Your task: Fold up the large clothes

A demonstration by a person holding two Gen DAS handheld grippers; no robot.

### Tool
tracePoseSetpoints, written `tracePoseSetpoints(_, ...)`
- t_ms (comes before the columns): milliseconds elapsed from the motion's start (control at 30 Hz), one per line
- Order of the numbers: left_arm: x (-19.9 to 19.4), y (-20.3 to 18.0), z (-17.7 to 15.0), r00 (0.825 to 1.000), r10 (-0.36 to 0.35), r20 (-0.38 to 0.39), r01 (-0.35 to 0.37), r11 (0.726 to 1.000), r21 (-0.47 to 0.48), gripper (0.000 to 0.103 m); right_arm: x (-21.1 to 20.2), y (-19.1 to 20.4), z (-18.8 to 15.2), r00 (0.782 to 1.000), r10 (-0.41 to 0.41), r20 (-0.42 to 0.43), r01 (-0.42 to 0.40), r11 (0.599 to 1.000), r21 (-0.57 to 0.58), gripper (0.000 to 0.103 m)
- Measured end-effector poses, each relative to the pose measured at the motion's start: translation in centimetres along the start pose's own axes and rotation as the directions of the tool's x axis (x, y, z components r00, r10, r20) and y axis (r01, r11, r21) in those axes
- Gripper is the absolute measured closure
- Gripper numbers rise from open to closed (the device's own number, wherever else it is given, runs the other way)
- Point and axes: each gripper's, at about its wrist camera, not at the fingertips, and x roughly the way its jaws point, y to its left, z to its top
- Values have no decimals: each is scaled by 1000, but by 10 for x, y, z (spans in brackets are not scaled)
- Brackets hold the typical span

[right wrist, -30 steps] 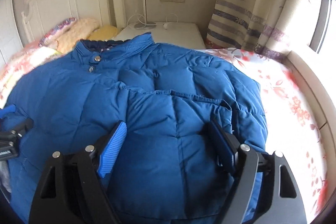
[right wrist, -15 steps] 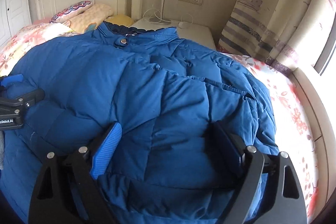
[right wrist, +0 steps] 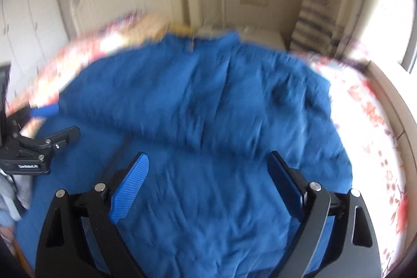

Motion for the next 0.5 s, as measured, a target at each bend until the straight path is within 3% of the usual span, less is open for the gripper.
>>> tracePoseSetpoints(33,10,1,-2,999,-3,-44,3,1000,-3,4,3,0,0,1000,-5,-12,5,1000,6,12)
tracePoseSetpoints(133,10,13,0,998,-9,-56,6,999,-51,4,2,3,5,999,-40,-17,40,999,1,11)
tracePoseSetpoints(267,-11,37,-11,998,56,-18,-57,992,-112,4,-20,-15,-8,994,-101,33,98,992,80,11)
tracePoseSetpoints(333,-18,62,-22,997,69,-19,-71,976,-203,4,-21,-33,-18,990,-141,1,140,981,136,10)
tracePoseSetpoints(433,-18,100,-37,999,12,-38,-25,936,-351,5,-14,-47,-27,997,-77,-21,79,984,159,3)
tracePoseSetpoints(500,-18,101,-38,999,10,-47,-25,939,-344,5,-12,-46,-23,997,-75,-28,79,985,153,3)
